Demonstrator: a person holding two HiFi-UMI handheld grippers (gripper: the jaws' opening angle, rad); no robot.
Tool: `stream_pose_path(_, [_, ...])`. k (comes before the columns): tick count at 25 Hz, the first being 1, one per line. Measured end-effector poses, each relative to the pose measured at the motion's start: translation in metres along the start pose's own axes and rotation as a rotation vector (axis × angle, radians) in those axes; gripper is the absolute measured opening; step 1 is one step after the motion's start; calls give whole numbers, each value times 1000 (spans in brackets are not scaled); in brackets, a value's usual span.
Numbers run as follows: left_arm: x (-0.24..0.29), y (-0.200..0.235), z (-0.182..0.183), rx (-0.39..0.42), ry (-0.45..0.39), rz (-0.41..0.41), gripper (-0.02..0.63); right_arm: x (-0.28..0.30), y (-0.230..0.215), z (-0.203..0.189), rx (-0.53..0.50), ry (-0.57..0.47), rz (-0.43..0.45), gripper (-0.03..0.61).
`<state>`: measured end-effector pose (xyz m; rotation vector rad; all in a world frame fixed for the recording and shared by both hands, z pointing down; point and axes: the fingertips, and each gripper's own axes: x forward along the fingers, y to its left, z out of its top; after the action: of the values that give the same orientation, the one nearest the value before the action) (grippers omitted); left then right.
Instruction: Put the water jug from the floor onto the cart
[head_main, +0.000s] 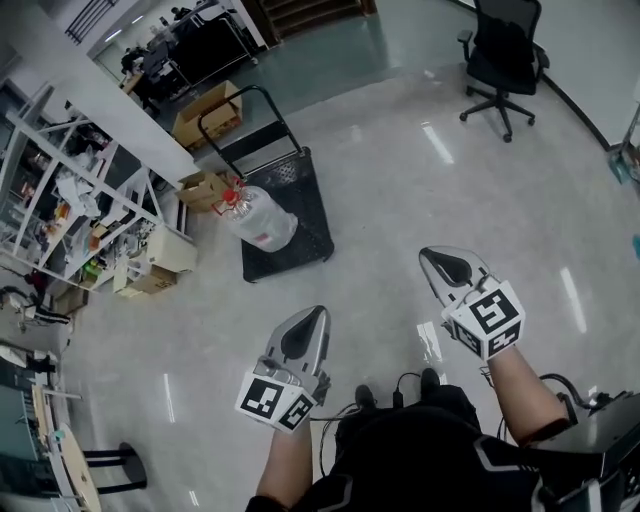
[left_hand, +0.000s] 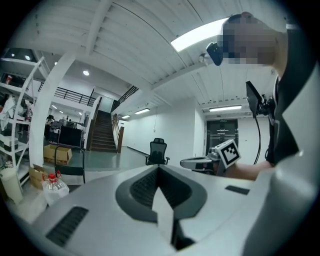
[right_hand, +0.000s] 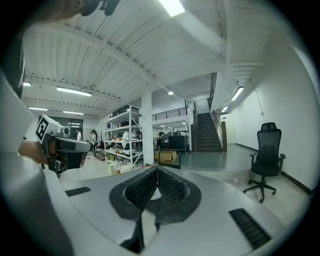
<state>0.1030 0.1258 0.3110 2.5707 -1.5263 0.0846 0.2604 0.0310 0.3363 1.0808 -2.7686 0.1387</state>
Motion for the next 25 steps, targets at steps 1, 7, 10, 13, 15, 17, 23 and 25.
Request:
stream_pose_path(1, [-9,-6,1,8,-2,-13,0,-6,8,2,0,-5,-1,2])
stream_pose_path(7, [-81,-26,-13,33,-44,-79,-1,-39,79,-2,-28,-11,-30,2])
stream_pose_path(10, [-137,-21,-31,11,-54,-105,0,-54,132,-9,-50,0,-83,2])
stream_pose_path(13, [-199,-13,-49,-4,-65,-140,0,-72,192,-16,-55,6,-134,2])
stream_pose_path(15, [-233,-7,-62,9,-52,-156,0,-83,229,-25,-41,14,-151,3])
stream_pose_path(17, [-261,-4,-68,13,-42,-170,0,-93,263,-31,-3,31,-154,2])
stream_pose_path(23, [-320,-34,-62,-9,-72,-206,-1,-141,335,-24,-33,50,-131,2])
stream_pose_path(25, [-333,-50,-61,-1,-78,-211,0,-161,342,-23,-37,45,-138,2])
